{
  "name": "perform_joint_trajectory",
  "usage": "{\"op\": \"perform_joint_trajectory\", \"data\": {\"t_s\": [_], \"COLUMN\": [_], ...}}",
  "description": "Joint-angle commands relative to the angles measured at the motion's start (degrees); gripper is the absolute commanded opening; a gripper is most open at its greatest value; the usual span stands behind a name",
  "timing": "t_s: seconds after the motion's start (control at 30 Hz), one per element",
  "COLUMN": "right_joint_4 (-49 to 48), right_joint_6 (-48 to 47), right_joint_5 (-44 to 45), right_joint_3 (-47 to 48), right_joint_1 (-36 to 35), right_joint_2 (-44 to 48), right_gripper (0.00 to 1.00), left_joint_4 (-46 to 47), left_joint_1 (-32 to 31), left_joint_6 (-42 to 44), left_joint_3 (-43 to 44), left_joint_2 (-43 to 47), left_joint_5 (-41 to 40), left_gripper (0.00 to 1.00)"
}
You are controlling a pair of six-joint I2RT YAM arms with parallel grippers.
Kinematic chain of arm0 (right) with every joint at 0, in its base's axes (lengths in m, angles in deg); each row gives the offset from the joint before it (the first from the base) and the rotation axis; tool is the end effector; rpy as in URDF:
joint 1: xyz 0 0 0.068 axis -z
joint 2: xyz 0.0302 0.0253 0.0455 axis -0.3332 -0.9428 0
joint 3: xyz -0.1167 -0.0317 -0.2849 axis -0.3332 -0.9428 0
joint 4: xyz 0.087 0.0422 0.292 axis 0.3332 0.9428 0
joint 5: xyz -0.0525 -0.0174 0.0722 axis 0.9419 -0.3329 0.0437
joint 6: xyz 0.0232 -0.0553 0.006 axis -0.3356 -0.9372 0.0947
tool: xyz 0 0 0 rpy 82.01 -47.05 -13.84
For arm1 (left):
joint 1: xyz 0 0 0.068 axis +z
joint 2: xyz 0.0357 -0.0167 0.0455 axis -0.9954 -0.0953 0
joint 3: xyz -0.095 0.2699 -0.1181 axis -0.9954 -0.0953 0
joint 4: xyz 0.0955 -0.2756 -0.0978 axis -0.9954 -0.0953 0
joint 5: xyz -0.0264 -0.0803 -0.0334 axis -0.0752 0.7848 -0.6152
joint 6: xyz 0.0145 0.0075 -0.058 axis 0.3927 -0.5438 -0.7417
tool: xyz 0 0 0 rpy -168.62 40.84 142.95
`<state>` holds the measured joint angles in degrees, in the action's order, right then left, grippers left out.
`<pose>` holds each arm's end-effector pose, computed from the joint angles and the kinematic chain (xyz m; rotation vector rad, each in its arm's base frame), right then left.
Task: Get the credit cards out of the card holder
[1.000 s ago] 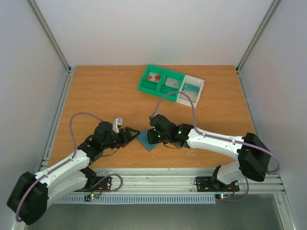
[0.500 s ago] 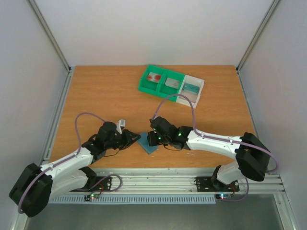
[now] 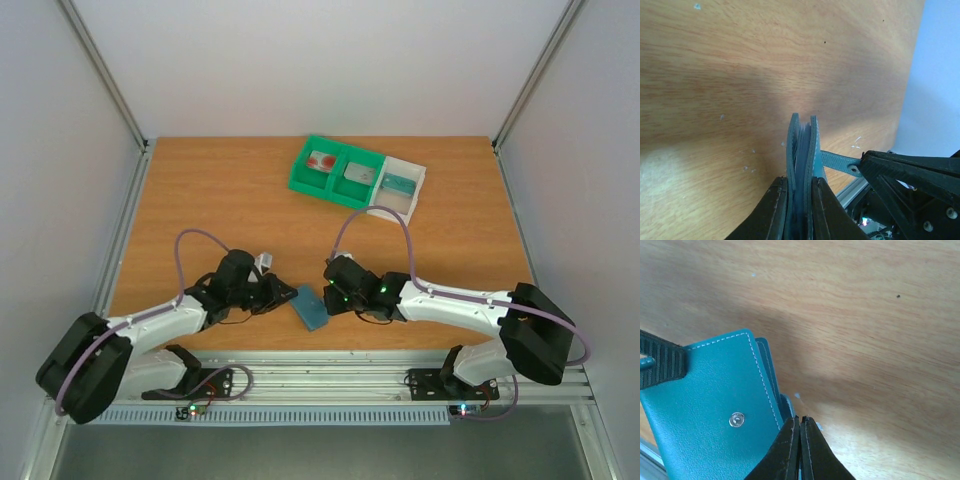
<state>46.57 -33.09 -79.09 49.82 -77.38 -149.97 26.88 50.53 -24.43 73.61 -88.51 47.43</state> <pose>0.1673 0.2589 0.1955 -0.9647 2.3623 0.3703 0.1794 -0.1460 0.1476 -0.3097 2.5731 -1.3108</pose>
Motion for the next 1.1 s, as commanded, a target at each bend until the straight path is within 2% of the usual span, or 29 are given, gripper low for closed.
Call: {"op": "perform_joint_trajectory", "data": {"t_s": [0.0,0.07,0.23,0.43,0.63,0.77,0.97,1.07], "right_joint_4": [1.51,1.60,1.35,2.48,3.09,3.95,4.19,3.71], "right_joint_6": [-1.01,-0.88,0.01,0.96,2.74,4.51,6.44,7.01], "right_joint_5": [2.70,2.65,2.67,4.01,4.45,3.19,0.23,-1.03], "right_joint_3": [-0.86,-1.07,-1.92,-2.16,-2.79,-2.44,-2.03,-1.85], "right_joint_1": [0.17,0.23,0.20,0.25,0.25,0.30,0.35,0.34], "right_joint_2": [0.58,0.72,1.90,3.17,5.38,6.97,11.34,11.97], "right_gripper": [0.01,0.01,0.01,0.01,0.01,0.01,0.01,0.01], "left_joint_4": [1.69,1.11,-1.01,-3.96,-13.16,-14.61,-14.10,-10.93], "left_joint_1": [0.08,0.07,0.14,0.07,0.07,0.07,0.00,0.00], "left_joint_6": [3.43,4.30,6.46,8.20,10.84,11.66,9.61,7.19], "left_joint_3": [3.11,4.02,6.14,8.23,9.80,9.02,5.68,2.83], "left_joint_2": [-4.27,-5.87,-10.13,-11.18,-5.74,-1.56,3.39,5.78], "left_joint_5": [2.79,2.78,1.13,-0.91,-5.95,-5.20,-4.42,-3.71], "left_gripper": [0.00,0.01,0.13,0.37,0.57,0.66,0.73,0.74]}}
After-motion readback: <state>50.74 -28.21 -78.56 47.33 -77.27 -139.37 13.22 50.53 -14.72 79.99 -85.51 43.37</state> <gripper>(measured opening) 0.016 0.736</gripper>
